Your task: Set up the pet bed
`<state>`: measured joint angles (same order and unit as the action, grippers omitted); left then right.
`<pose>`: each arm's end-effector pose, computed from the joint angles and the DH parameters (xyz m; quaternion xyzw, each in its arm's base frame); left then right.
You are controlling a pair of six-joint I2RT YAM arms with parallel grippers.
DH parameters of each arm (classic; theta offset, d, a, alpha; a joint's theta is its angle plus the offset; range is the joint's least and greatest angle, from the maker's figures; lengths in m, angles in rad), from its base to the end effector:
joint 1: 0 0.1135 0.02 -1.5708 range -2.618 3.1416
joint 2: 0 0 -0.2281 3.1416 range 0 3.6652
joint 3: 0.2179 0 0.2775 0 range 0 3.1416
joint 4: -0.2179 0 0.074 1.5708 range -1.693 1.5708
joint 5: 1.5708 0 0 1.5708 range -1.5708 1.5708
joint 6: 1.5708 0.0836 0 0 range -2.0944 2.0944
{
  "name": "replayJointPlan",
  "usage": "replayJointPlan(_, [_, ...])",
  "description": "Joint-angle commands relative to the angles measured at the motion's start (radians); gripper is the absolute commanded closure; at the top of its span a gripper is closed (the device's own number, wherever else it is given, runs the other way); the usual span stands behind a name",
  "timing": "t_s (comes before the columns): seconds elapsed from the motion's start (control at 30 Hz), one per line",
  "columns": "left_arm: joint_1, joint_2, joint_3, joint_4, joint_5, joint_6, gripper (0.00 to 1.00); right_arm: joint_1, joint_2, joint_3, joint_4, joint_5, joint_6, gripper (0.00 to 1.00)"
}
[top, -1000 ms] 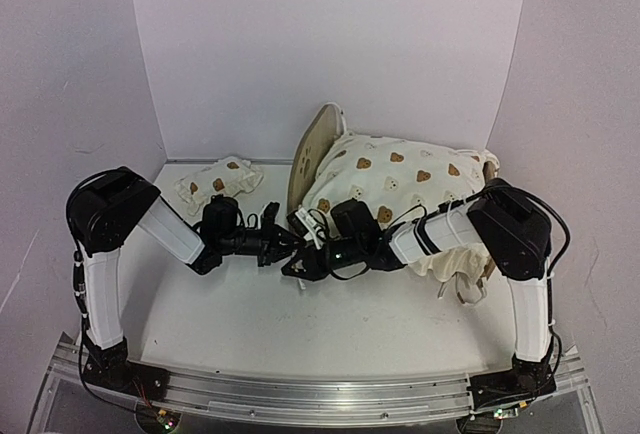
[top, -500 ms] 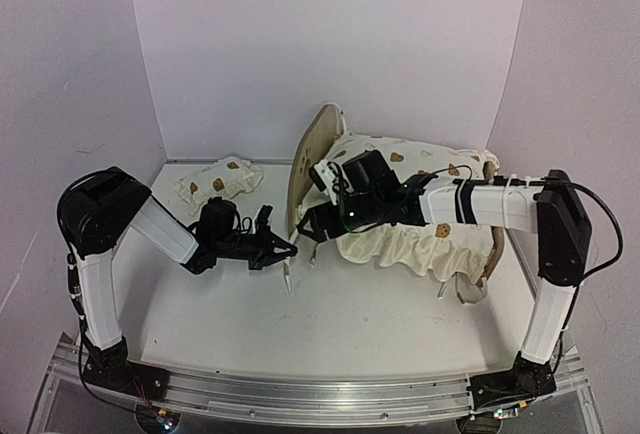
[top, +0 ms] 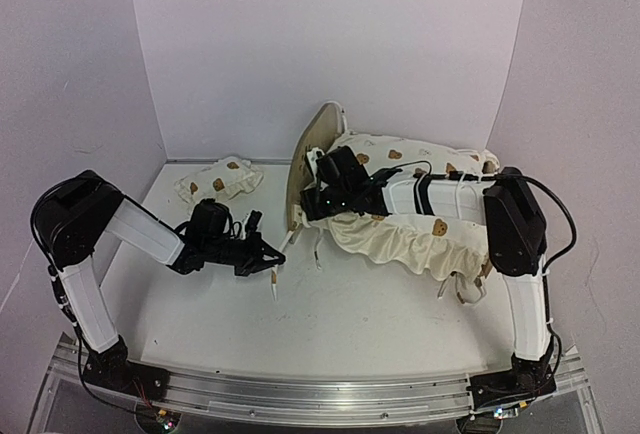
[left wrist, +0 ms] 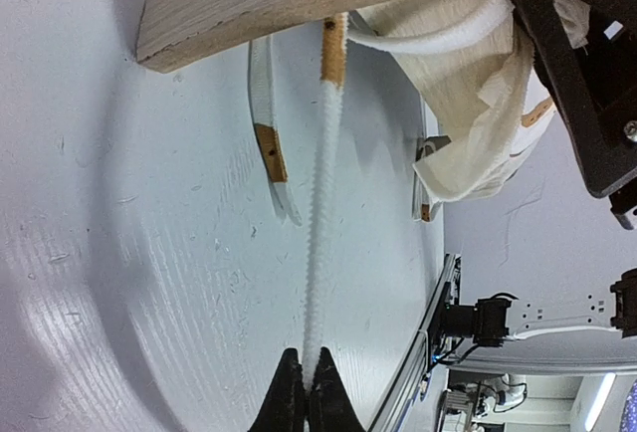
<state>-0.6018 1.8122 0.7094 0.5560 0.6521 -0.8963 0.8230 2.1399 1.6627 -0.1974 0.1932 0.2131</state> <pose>0.2765 -0.2514 0.0472 0.0341 0.8399 -0.5205 0.1497 0.3742 0.3799 0.1370 -0.2295 0.8682 0.1380 0.4177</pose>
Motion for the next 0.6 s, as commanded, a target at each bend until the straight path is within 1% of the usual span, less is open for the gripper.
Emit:
replayJointPlan(0.0, [-0.016,-0.075,-0.03,-0.084,0.045,0.031,1.0,-0.058,-0.012,0.067,0.024,0.095,-0.056,0.37])
replayJointPlan(0.03, [-0.018,-0.076,-0.033,-0.085,0.052,0.03,1.0,-0.066,-0.011,0.09,-0.002,0.046,-0.057,0.35])
replayJointPlan(0.1, [-0.018,-0.071,-0.031,-0.085,0.044,0.042,1.0,-0.074,-0.024,0.128,-0.074,-0.12,-0.061,0.32])
replayJointPlan(0.13, [-0.017,-0.057,-0.019,-0.09,0.036,0.055,1.0,-0.072,-0.04,0.132,-0.114,-0.229,-0.058,0.31])
replayJointPlan(0.17, [-0.014,-0.038,0.0,-0.104,0.036,0.067,1.0,-0.068,-0.066,0.118,-0.14,-0.286,-0.051,0.29])
replayJointPlan(0.2, [-0.012,-0.013,0.02,-0.111,0.037,0.077,1.0,-0.064,-0.092,0.106,-0.174,-0.381,-0.042,0.28])
replayJointPlan(0.27, [-0.009,0.029,0.058,-0.118,0.039,0.091,1.0,-0.04,-0.167,0.053,-0.242,-0.414,-0.031,0.26])
replayJointPlan(0.3, [-0.006,0.045,0.07,-0.122,0.037,0.094,1.0,-0.025,-0.222,0.001,-0.262,-0.432,-0.028,0.23])
replayJointPlan(0.4, [-0.001,0.064,0.084,-0.133,0.037,0.118,1.0,0.009,-0.299,-0.107,-0.293,-0.519,0.024,0.2])
replayJointPlan(0.47, [-0.001,0.073,0.088,-0.142,0.05,0.127,1.0,0.044,-0.307,-0.171,-0.273,-0.537,0.062,0.2])
replayJointPlan(0.5, [-0.001,0.078,0.088,-0.146,0.058,0.129,1.0,0.068,-0.298,-0.206,-0.232,-0.555,0.072,0.2])
replayJointPlan(0.53, [-0.001,0.08,0.087,-0.15,0.063,0.131,1.0,0.083,-0.275,-0.22,-0.199,-0.563,0.09,0.21])
replayJointPlan(0.57, [-0.001,0.08,0.084,-0.153,0.065,0.132,1.0,0.091,-0.248,-0.22,-0.175,-0.54,0.122,0.26])
